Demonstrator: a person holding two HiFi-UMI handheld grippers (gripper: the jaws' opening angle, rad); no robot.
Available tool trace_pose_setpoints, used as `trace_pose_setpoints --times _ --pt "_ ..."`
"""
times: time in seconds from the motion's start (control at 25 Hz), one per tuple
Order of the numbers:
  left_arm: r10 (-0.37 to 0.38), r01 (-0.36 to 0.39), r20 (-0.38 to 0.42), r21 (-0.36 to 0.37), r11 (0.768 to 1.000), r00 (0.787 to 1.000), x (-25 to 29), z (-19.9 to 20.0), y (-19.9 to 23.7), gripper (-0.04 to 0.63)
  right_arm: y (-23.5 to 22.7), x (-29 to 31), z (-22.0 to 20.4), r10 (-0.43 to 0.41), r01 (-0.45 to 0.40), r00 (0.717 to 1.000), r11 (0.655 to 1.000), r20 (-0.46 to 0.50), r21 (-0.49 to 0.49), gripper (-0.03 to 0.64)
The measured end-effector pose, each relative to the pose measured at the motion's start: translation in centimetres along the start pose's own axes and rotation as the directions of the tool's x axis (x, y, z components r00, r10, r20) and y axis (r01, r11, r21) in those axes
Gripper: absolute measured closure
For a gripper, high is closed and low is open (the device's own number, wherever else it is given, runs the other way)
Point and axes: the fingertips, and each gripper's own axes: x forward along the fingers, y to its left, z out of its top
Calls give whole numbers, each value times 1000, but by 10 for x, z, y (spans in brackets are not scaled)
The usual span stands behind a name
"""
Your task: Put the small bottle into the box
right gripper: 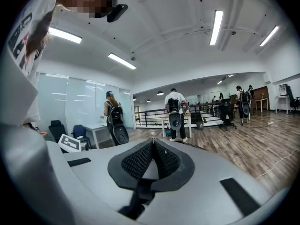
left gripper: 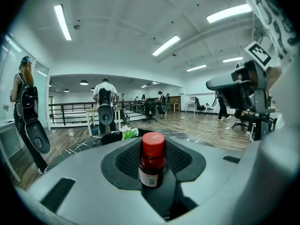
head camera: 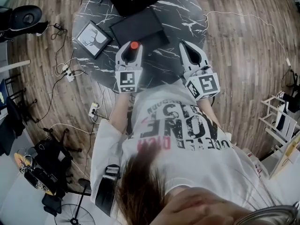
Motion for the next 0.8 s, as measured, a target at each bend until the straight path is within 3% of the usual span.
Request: trace_pose_setpoints --times 0.8 --pt "-14 13 -98 -10 1000 995 14 -39 -2 457 -2 -1 -5 -4 4 1000 1000 -21 -9 614"
